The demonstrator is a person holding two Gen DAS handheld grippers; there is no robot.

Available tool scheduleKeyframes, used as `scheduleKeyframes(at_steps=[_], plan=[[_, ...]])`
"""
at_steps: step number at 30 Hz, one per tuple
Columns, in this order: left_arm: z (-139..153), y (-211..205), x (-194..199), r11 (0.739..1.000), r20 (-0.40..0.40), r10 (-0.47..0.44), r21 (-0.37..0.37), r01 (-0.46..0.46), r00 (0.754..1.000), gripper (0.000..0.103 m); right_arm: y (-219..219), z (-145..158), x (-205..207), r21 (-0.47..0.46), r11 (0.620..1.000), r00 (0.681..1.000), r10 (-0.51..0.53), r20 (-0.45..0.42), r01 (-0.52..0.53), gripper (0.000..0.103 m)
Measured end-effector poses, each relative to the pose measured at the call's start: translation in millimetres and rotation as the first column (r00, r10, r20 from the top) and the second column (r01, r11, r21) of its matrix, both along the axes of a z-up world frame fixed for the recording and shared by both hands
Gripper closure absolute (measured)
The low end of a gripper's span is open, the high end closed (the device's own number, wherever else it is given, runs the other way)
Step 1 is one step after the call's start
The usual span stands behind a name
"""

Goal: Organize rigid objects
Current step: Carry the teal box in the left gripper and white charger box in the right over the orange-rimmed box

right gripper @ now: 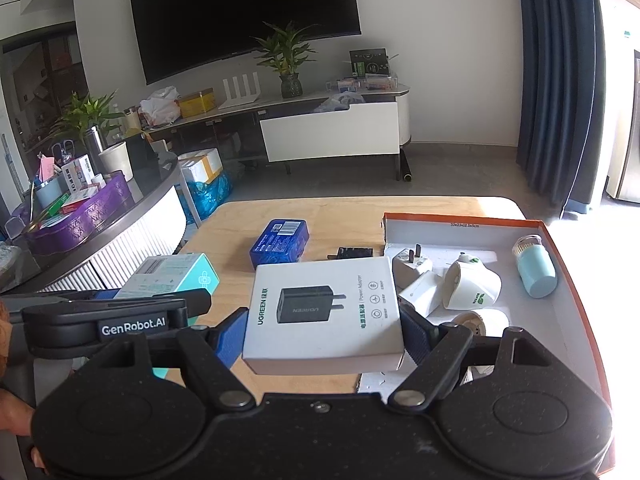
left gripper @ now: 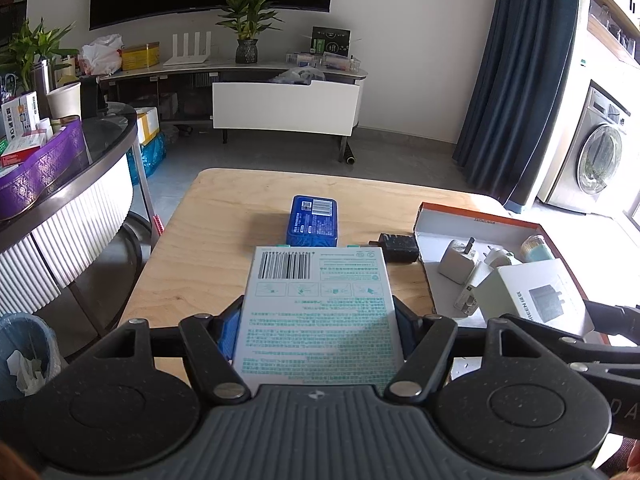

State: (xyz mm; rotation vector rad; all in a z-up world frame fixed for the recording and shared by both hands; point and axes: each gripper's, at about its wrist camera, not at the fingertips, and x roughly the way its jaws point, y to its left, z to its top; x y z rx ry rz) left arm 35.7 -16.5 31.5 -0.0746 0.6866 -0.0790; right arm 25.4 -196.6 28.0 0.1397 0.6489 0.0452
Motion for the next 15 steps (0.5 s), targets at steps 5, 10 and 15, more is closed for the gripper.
scheduleKeyframes(at_steps=[5, 10, 15], plan=[[-1, -7, -2, 1.000, -0.002, -0.020, 0.007, 0.020, 1.000, 0.031, -4, -1, -4, 0.004, 1.000, 1.000, -0.010, -0.001, 0.010, 0.010], [-2, -13, -3, 0.999, -0.002, -0.032, 0.008, 0.032, 0.999, 0.031, -8, -1, -6, 0.008, 1.000, 1.000, -0.023, 0.002, 0.023, 0.010], [-1, -19, -4, 0.999, 0.002, -0.039, 0.012, 0.039, 0.999, 0.031, -14, 0, -10, 0.009, 0.999, 0.999, -0.039, 0.006, 0.039, 0.010]])
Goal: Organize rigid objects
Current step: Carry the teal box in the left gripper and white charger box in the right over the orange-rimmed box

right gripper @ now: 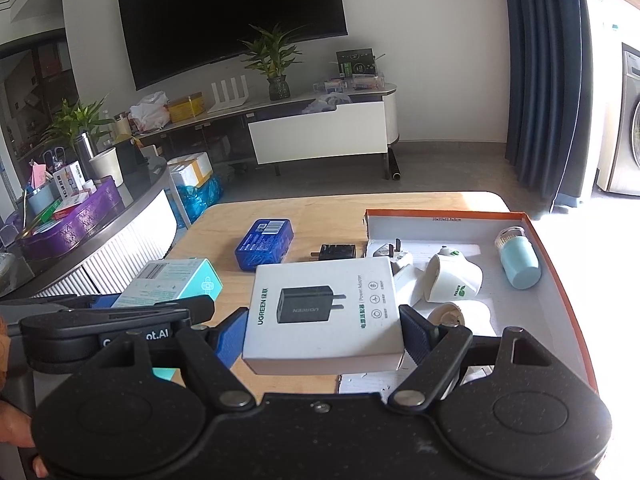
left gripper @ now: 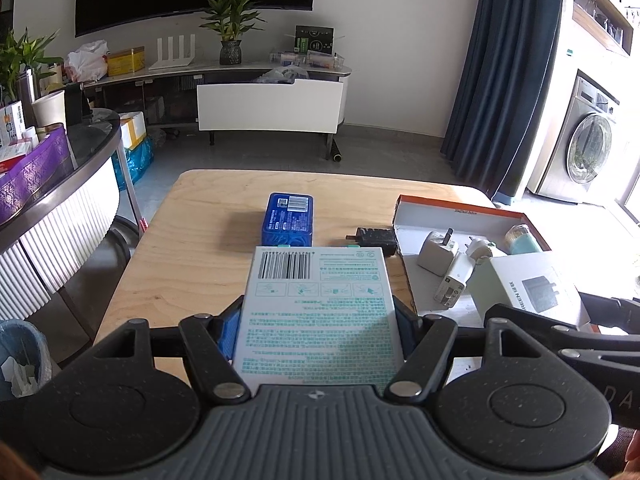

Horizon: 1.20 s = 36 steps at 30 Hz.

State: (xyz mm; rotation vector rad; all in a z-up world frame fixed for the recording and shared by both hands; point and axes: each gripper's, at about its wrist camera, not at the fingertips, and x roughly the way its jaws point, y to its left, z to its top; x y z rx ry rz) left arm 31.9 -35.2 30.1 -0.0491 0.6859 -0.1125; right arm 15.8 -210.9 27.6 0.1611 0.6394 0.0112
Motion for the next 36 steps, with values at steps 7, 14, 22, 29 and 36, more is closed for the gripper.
scheduleKeyframes(at_steps=[7, 14, 22, 29, 36], plan=[[0, -15, -1, 0.999, 0.003, -0.035, 0.009, 0.035, 0.999, 0.031, -15, 0, -7, 0.010, 0.999, 0.999, -0.038, 0.006, 0.037, 0.010], [0, -26, -1, 0.997, 0.005, -0.072, 0.016, 0.072, 0.997, 0.031, -28, -1, -12, 0.022, 0.997, 0.997, -0.075, 0.010, 0.075, 0.010], [0, -38, -1, 0.994, 0.005, -0.104, 0.020, 0.104, 0.995, 0.031, -40, 0, -15, 0.031, 0.993, 0.994, -0.111, 0.014, 0.111, 0.010], [-2, -48, 0, 0.991, 0.003, -0.135, 0.021, 0.135, 0.991, 0.031, -48, 1, -19, 0.030, 0.990, 0.990, -0.137, 0.016, 0.137, 0.010], [-1, -55, 2, 0.988, 0.007, -0.154, 0.019, 0.154, 0.988, 0.031, -54, 1, -22, 0.028, 0.987, 0.987, -0.161, 0.016, 0.161, 0.010]])
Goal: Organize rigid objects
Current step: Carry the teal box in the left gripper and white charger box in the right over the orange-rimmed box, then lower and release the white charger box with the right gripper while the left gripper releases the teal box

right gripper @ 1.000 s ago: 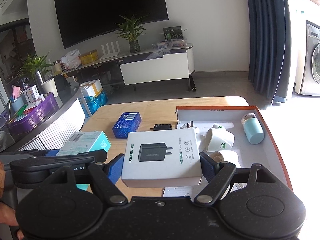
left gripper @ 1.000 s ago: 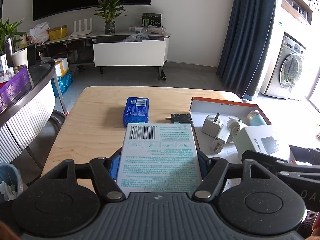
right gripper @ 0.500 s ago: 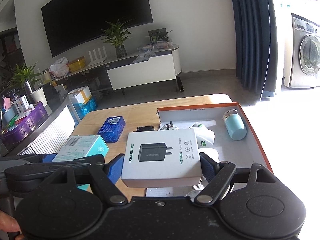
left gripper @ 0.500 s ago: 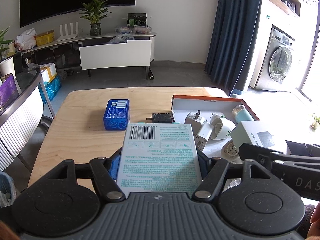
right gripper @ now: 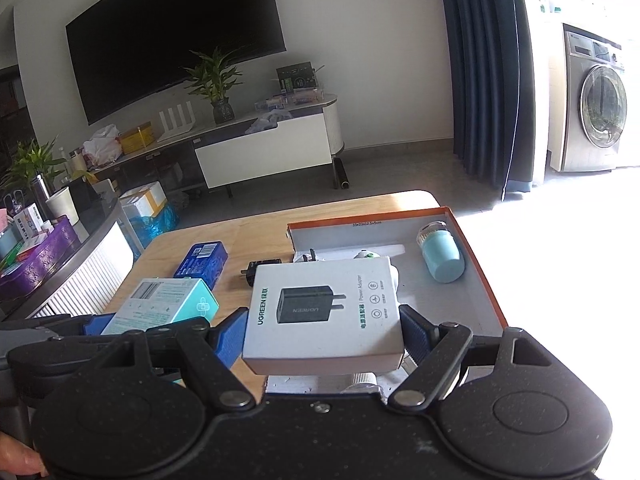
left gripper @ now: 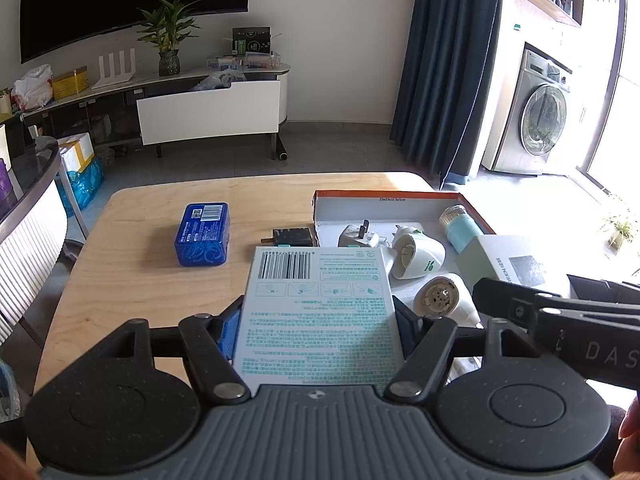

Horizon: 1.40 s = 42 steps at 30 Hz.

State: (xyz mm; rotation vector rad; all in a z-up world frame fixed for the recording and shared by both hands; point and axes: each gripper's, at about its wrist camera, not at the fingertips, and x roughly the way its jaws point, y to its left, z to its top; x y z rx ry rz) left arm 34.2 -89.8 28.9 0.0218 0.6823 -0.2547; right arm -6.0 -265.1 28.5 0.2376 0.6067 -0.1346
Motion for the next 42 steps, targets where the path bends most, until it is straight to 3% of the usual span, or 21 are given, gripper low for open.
scheduleKeyframes(at_steps=[37, 38, 39, 40, 42], plan=[[1, -44, 9, 0.993, 0.030, -0.119, 0.014, 0.119, 0.992, 0.031, -45, 5, -9, -0.010, 0.992, 0.992, -0.123, 0.025, 0.123, 0.011], [1, -45, 9, 0.993, 0.029, -0.120, 0.014, 0.120, 0.992, 0.031, -45, 5, -8, -0.008, 0.992, 0.992, -0.124, 0.025, 0.124, 0.013], [1, -45, 10, 0.993, 0.028, -0.121, 0.012, 0.121, 0.992, 0.031, -46, 4, -7, -0.005, 0.992, 0.992, -0.122, 0.019, 0.122, 0.039], [1, -45, 11, 0.992, 0.027, -0.123, 0.011, 0.123, 0.992, 0.031, -47, 4, -7, -0.002, 0.992, 0.992, -0.125, 0.010, 0.125, 0.051], [0, -46, 11, 0.992, 0.029, -0.128, 0.011, 0.128, 0.991, 0.031, -48, 3, -6, -0.008, 0.992, 0.992, -0.123, 0.005, 0.123, 0.052]])
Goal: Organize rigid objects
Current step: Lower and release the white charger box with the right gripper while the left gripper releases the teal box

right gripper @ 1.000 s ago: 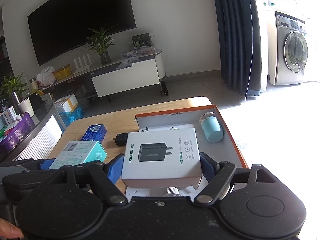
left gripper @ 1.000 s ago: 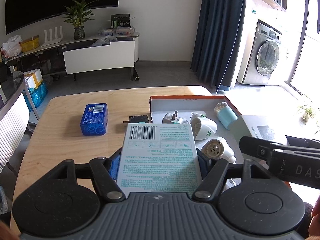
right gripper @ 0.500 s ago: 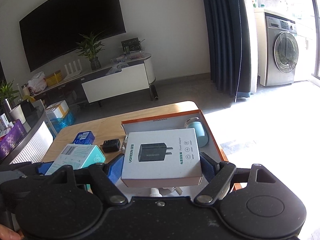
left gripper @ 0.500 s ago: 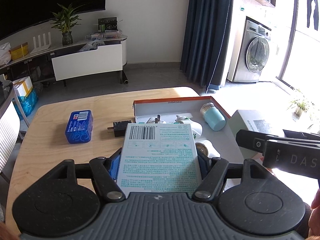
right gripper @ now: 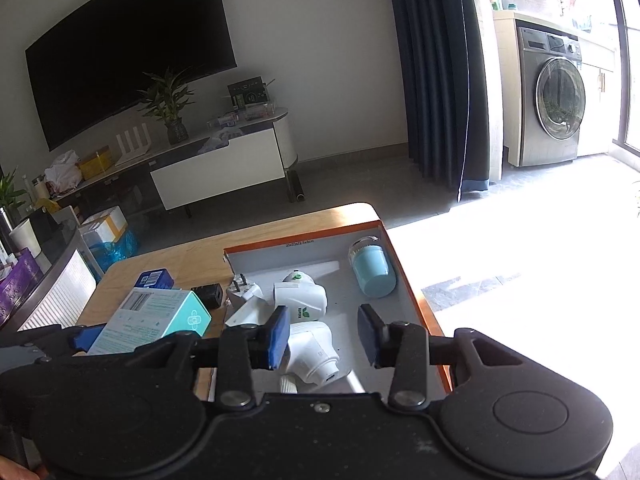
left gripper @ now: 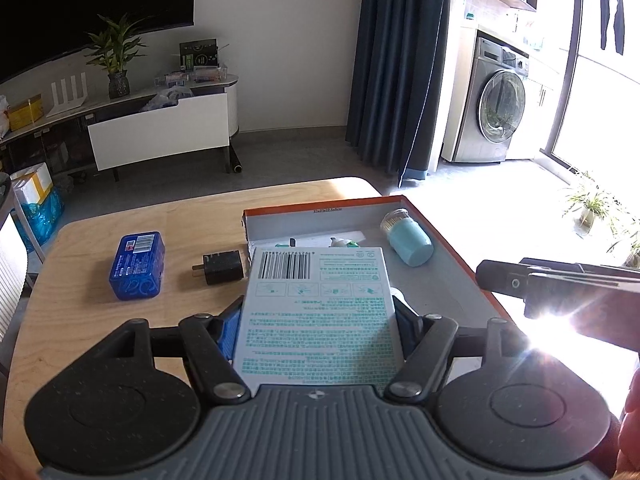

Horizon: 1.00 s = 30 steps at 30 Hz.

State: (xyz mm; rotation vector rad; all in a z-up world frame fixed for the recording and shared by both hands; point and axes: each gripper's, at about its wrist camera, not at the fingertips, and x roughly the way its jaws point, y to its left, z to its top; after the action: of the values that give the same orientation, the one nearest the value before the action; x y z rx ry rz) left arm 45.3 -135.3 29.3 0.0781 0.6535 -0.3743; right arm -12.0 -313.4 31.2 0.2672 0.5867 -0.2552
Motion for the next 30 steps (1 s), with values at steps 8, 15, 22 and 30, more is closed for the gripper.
scheduleKeyframes(at_steps=[8, 15, 22, 30], plan=[[-6, -1, 4, 1.000, -0.032, 0.003, 0.000, -0.003, 0.999, 0.031, -16, -4, -7, 0.008, 1.000, 1.000, -0.019, -0.009, 0.019, 0.052], [-9, -7, 6, 1.000, -0.043, -0.014, -0.001, 0.014, 0.999, 0.031, -24, -22, -13, 0.020, 1.000, 0.997, -0.019, -0.072, 0.020, 0.025], [-11, -22, 10, 0.999, -0.044, -0.054, 0.003, 0.054, 0.998, 0.031, -28, -18, -17, 0.008, 0.999, 0.998, -0.042, -0.047, 0.042, 0.025], [-15, -42, 18, 0.994, -0.056, -0.107, 0.001, 0.107, 0.993, 0.031, -33, -14, -20, -0.008, 0.997, 0.997, -0.075, -0.029, 0.075, 0.025]])
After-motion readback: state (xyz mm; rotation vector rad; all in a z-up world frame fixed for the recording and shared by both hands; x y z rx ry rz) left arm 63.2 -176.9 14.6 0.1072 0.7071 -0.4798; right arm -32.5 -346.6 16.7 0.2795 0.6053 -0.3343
